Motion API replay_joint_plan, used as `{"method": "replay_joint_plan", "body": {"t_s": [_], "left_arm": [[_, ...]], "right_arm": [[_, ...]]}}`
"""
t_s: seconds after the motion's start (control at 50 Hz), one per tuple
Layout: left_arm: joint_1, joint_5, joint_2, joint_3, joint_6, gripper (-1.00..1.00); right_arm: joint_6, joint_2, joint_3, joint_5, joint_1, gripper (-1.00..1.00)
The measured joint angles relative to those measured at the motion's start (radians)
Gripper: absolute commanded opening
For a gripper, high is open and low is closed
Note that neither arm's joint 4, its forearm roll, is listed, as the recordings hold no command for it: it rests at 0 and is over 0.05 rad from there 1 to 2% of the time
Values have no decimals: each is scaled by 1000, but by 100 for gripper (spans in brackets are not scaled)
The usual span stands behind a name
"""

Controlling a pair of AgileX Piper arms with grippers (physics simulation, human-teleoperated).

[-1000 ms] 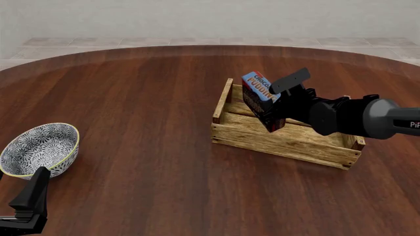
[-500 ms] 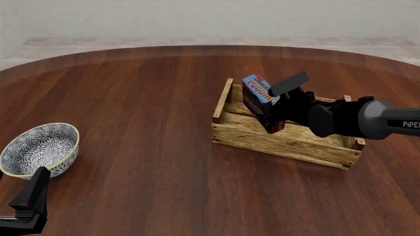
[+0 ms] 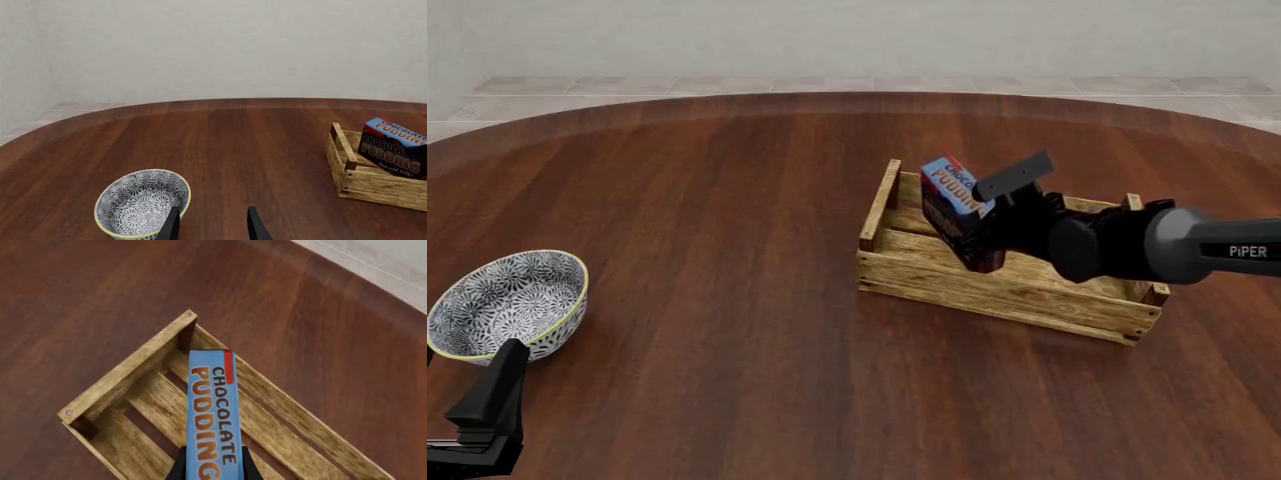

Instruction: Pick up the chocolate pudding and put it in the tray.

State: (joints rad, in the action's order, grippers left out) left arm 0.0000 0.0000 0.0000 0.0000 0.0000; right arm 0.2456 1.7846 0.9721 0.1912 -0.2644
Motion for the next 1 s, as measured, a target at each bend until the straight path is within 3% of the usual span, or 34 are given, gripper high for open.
{"method": "replay_joint_plan", "body": {"t_s": [1.0], "left_arm": [[0,0,0,0,0,100]], "right_arm": [[-31,47,11,29,22,-100]]}}
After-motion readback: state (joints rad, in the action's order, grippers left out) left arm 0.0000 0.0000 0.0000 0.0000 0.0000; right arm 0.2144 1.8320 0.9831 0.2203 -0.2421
